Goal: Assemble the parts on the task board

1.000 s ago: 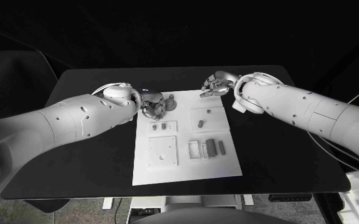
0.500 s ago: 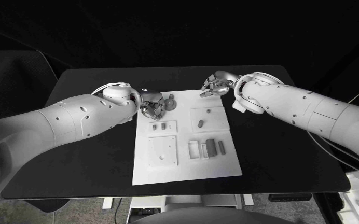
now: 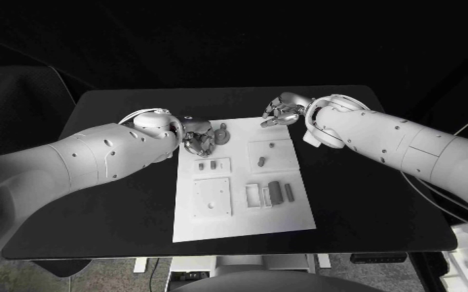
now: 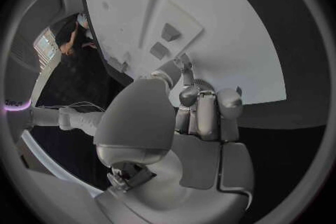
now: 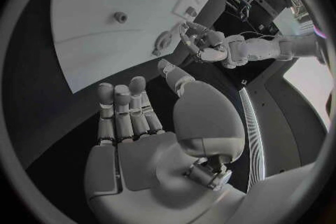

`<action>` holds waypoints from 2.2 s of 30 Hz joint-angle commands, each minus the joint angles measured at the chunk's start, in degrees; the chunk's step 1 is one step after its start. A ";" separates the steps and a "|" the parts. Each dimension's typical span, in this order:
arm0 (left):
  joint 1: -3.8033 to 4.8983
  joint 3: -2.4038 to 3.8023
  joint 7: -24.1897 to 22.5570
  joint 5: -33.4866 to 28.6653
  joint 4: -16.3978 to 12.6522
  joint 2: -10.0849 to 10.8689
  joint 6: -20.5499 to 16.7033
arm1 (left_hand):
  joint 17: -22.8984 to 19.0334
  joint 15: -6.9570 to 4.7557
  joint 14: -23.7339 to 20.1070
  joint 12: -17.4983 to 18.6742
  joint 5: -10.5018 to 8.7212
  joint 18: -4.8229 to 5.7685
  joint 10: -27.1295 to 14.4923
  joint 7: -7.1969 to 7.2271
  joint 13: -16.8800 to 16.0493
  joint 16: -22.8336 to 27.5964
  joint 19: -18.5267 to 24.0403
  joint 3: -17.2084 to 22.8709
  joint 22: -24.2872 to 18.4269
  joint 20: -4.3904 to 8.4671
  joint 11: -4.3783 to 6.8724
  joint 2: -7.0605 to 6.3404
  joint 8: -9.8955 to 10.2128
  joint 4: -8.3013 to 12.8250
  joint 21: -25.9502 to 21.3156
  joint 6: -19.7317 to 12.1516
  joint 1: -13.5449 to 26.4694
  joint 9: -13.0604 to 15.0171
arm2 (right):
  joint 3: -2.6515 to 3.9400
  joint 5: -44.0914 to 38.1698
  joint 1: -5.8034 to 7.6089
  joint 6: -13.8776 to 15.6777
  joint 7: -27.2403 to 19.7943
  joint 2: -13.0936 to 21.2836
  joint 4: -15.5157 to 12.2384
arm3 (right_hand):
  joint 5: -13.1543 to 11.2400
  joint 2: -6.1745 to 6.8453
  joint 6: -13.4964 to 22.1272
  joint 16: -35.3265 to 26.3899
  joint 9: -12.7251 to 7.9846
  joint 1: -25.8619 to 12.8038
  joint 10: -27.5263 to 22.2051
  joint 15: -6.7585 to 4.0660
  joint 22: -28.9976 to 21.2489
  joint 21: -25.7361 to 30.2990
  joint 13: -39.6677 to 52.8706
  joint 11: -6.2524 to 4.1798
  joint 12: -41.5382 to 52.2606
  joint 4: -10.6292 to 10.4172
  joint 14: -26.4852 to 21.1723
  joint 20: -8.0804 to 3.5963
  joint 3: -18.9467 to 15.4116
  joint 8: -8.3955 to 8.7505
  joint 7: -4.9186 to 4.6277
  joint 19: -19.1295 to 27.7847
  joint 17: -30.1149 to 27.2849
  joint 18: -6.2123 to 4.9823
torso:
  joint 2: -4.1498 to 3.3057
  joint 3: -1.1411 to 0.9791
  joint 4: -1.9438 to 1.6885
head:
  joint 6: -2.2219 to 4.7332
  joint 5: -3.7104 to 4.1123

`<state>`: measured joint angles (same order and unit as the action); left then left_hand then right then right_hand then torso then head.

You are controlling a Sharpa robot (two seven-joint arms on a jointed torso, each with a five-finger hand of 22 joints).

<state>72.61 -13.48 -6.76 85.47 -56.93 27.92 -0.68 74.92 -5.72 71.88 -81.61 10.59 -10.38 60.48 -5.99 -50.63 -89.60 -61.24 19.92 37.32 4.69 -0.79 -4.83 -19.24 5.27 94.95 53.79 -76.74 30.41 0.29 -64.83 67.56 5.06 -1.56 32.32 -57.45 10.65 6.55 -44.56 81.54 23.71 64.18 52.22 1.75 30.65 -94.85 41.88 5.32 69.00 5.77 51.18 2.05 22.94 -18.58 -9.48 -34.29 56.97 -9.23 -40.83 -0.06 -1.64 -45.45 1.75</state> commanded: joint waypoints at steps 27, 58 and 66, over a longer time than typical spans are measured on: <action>-0.16 -0.07 0.13 -0.66 -0.02 0.28 -1.09 | 1.42 -0.08 1.36 -0.30 -0.10 -3.97 0.52 1.11 0.30 -1.42 -0.52 0.18 0.57 0.00 0.01 -1.82 1.88 0.94 7.70 -4.23 -0.22 -0.74 | 0.01 -0.09 -0.01 -0.78 -0.31 -0.10 0.06 | 0.33 0.33 0.61 0.39 -0.15 -0.86 -0.18 -0.13 -0.14 -0.90 -0.14 -0.03 0.28 -0.18 -0.01 0.07 0.25 0.02 -0.29 -0.07 -0.13 0.29 | 0.00 0.01 0.01 | -0.06 0.11; 0.00 0.12 0.74 -3.13 -0.34 4.26 -6.32 | -2.91 0.51 -3.17 3.16 -0.09 -3.37 -2.80 2.92 2.76 3.03 2.67 0.51 -0.02 -0.67 -1.15 -2.92 1.00 1.14 4.51 -11.99 0.36 -1.46 | 0.01 -0.08 -0.02 0.28 -0.60 0.90 -0.03 | 0.34 0.31 0.76 0.39 -0.19 -0.92 -0.18 -0.13 -0.15 -0.89 -0.16 -0.03 0.29 -0.20 -0.02 0.07 0.26 0.09 -0.30 -0.07 -0.14 0.29 | 0.04 -0.03 -0.04 | 1.03 -0.06; 0.96 2.32 -0.62 -10.35 -2.07 7.18 -10.19 | -9.71 3.23 -8.39 16.67 -0.02 -0.38 -7.13 0.59 12.05 14.09 8.92 2.57 -5.35 -1.90 -4.19 -3.06 -1.12 1.36 -4.11 -9.21 0.88 0.01 | 0.01 1.05 -0.02 2.19 -1.73 1.75 -0.20 | 0.36 0.20 0.74 0.40 -0.18 -0.90 -0.17 -0.14 -0.16 -0.90 -0.17 -0.03 0.30 -0.20 0.00 0.06 0.31 0.08 -0.29 -0.08 -0.15 0.28 | 0.09 -0.05 -0.06 | 1.67 -0.22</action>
<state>73.42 -11.40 -6.14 80.37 -58.56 34.81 -7.33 65.82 -2.68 63.86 -66.03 10.59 -10.46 53.37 -5.26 -39.36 -76.47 -52.77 22.22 32.45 2.84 -4.77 -7.70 -20.19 6.62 91.55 44.26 -76.14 30.31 0.27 -64.47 67.54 5.93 -1.93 33.96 -57.48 10.65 6.93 -44.03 81.61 23.60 63.80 52.22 1.75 30.54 -94.85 41.81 5.32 69.00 5.62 51.17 2.05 23.10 -18.58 -9.83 -34.29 56.91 -9.21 -40.76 -0.08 -1.67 -44.02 1.65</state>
